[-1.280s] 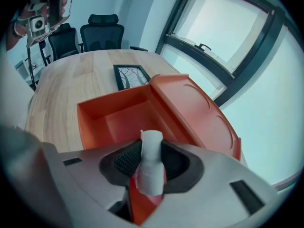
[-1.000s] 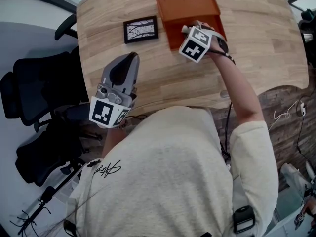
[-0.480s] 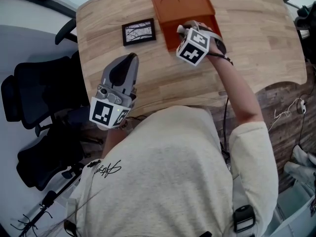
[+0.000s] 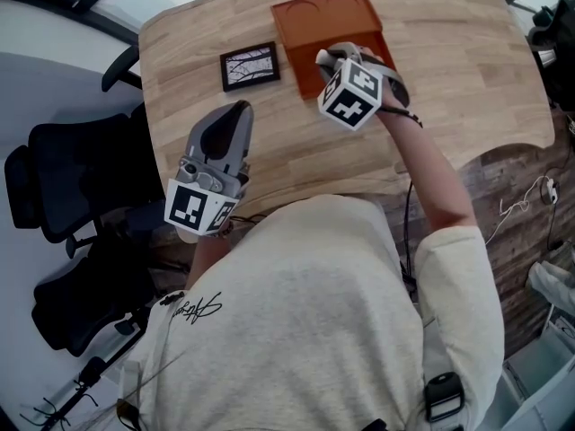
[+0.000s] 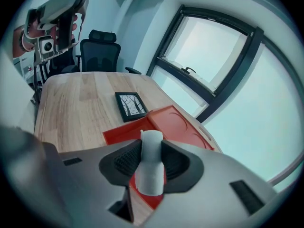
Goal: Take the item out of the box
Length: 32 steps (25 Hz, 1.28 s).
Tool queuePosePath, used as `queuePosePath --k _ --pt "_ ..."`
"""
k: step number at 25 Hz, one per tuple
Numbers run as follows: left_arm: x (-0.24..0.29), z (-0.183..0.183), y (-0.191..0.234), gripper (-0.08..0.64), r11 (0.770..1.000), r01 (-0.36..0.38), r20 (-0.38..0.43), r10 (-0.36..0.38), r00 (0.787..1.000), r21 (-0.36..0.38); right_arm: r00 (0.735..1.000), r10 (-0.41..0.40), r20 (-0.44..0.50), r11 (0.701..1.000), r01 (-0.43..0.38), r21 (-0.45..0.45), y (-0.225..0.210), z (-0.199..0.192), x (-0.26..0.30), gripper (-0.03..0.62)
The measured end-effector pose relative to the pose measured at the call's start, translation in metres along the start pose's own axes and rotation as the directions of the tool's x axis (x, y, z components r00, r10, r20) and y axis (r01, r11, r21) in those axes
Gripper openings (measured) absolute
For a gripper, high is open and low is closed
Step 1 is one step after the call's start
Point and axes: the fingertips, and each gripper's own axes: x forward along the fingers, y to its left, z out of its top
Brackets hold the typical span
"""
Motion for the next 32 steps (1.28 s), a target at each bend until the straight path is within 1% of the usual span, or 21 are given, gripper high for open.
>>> queuePosePath --k 17,32 --pt "0.002 0.012 -0.009 0.011 0.999 0.036 0.024 -0.037 0.999 0.023 0.992 -0.082 0.091 0.995 0.077 0.058 -0.005 0.015 -0.049 0.129" --pt "0.004 0.018 -0.022 0.011 0.997 0.075 0.032 -0.076 0.997 0.035 0.963 -0.173 0.207 0.975 0.138 0.174 -0.004 0.025 -0.098 0.129"
